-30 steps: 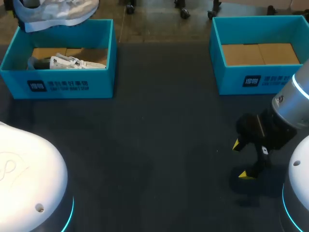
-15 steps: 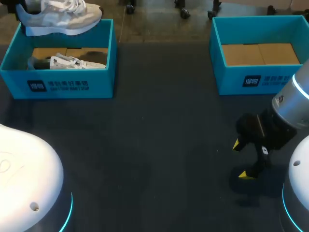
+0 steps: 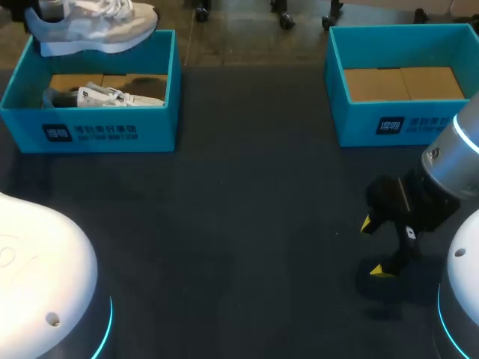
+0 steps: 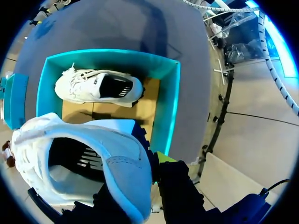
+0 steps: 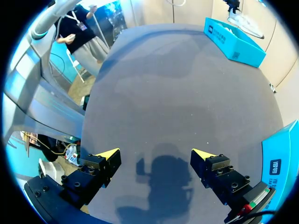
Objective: Take the shoe out of the shoebox, open the shoe tongue, remove and reinsert the insole, then place the shoe into the shoebox
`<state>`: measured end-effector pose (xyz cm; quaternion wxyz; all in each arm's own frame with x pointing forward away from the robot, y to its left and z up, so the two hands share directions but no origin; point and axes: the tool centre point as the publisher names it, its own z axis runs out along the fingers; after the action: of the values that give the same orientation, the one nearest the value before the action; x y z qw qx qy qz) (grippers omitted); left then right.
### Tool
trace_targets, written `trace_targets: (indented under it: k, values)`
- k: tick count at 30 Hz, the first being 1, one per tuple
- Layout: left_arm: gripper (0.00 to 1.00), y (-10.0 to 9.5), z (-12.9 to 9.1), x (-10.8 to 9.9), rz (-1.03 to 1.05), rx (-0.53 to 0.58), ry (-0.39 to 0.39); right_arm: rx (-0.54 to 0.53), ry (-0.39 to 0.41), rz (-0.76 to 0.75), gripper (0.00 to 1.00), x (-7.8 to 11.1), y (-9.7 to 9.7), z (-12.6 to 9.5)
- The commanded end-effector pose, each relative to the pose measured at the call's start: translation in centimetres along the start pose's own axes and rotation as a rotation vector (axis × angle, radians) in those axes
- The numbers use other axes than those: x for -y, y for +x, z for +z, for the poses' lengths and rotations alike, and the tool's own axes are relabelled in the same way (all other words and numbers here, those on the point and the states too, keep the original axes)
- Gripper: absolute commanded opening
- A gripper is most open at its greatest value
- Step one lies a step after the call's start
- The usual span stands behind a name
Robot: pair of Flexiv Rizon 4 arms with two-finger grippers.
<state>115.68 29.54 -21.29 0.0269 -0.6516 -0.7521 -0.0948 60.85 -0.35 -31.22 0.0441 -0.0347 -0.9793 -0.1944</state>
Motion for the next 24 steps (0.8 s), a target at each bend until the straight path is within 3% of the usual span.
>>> trace_targets:
  k: [1,5,15,24]
  values:
    - [0.0,0.1,0.8,-0.7,0.01,0.0,0.003,0.0,0.001,-0.001,1.0,0.0,0.0,0.1]
    - [0.0,0.1,1.6,-0.6,0.014,0.0,0.019,0.0,0.001,-0.001,1.0,0.0,0.0,0.1]
    - [0.0,-0.4,4.6,2.1,0.081,-0.022,0.009,0.0,0.001,-0.001,1.0,0.0,0.0,0.1]
    - [0.0,-0.9,5.8,2.0,0.092,-0.029,0.036,0.0,0.001,-0.001,1.0,0.0,0.0,0.1]
